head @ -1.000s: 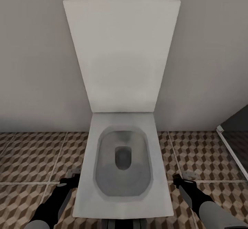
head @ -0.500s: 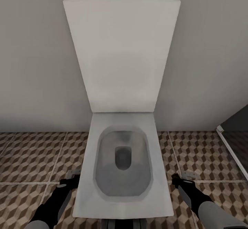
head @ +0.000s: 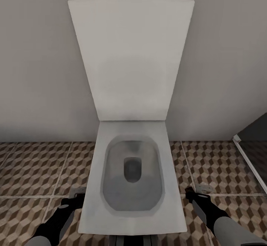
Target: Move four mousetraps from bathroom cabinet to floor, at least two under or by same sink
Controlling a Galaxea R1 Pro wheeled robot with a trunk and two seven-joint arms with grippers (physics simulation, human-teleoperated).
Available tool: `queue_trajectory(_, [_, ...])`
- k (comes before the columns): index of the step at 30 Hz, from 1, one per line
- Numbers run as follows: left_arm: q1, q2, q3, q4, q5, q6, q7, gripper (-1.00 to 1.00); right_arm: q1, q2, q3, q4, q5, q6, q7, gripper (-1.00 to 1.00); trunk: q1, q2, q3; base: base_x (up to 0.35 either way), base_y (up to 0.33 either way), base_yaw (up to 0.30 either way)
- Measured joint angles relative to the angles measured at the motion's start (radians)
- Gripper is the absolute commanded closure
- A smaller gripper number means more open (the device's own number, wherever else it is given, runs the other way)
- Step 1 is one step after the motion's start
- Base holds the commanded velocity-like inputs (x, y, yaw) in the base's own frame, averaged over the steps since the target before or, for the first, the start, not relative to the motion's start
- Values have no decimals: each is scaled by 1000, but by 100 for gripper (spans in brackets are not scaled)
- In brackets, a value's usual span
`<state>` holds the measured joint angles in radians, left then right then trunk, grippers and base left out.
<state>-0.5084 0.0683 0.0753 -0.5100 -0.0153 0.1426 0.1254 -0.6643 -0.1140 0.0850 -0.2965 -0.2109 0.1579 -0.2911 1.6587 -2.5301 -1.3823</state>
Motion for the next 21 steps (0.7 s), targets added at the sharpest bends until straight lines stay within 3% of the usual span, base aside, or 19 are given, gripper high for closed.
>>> queue_trajectory(4, [-3, 3, 0, 22, 1, -40, 0, 100, 0, 0, 0, 1, 0, -1, 0, 100, 0, 0, 0, 0, 0, 0])
queue_trajectory(21, [-4, 7, 0, 42, 1, -78, 2, 100, 0, 1, 0, 1, 0, -7, 0, 100, 0, 0, 0, 0, 0, 0])
